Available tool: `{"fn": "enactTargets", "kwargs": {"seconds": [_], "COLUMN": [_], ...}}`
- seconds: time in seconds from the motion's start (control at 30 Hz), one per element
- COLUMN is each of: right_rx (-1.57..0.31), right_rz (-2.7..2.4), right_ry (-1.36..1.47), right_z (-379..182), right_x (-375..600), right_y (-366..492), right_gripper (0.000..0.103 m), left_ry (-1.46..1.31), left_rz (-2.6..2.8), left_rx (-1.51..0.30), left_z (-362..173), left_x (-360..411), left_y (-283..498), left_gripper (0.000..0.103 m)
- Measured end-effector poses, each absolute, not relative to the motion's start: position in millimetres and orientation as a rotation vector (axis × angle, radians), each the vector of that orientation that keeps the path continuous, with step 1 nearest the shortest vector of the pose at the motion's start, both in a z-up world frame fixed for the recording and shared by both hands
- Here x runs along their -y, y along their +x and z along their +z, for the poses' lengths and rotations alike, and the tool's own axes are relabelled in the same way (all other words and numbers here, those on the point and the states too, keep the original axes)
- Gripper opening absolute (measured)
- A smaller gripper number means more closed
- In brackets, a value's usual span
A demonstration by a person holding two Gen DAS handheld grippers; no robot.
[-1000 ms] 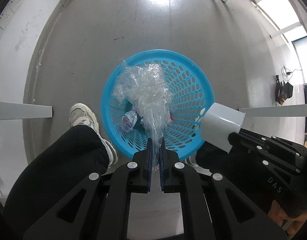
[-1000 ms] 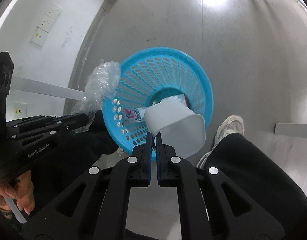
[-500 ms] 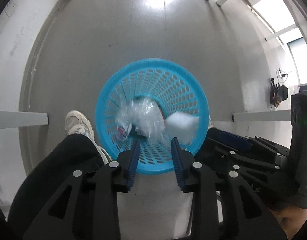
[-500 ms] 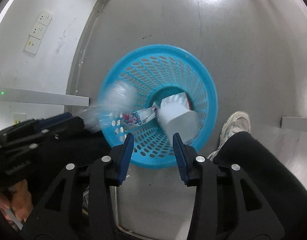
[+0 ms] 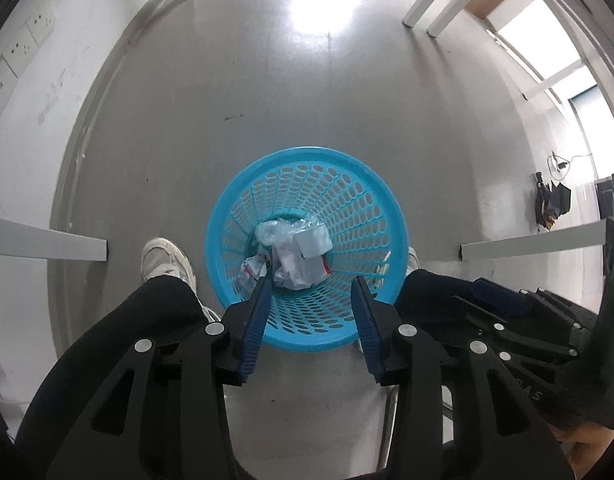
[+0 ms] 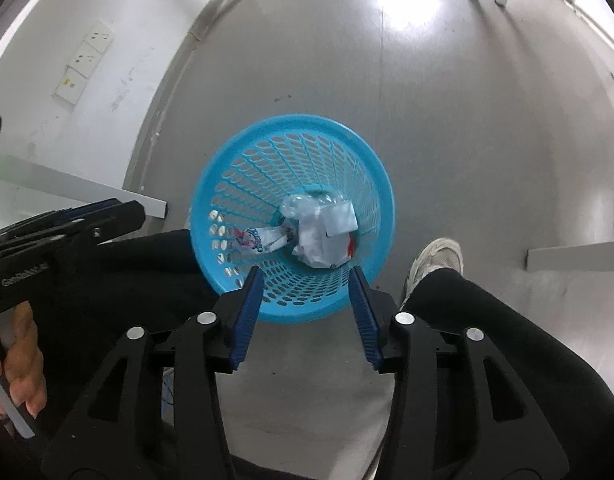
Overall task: Collect trash
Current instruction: 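Open both tools to drop the cup and film into the wastebasket, then raise both tools back toward the remaining trash on the table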
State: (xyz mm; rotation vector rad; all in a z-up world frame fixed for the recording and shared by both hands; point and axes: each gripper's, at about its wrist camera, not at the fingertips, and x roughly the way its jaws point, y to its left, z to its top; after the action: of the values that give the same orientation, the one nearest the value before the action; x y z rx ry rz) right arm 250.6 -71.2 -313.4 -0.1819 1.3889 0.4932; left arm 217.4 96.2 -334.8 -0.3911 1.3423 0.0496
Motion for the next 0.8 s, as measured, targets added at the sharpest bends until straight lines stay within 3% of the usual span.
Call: {"fn": "enactTargets", "kwargs": {"seconds": [0.57,0.8], "right_rx": [-1.108,-0.978], "right_rz": [0.607,0.644], "right_ry": [-0.226,-0.211], "right_z": [-196.5,-138.6], "right_x": [110.1,142.2], "right_y": [161.9,122.7], "right_gripper": [0.055,0.065], "left_ry": [-0.325,-0.275], "left_rz": [-0.027,-0.070], "left_rx": [-1.188,-1.059], "left_z": [-235.5,-179.6], "left_x": [-72.4,-57.2], "left_y": [150.1,108.9], "left_gripper": [0.046,0.056]}}
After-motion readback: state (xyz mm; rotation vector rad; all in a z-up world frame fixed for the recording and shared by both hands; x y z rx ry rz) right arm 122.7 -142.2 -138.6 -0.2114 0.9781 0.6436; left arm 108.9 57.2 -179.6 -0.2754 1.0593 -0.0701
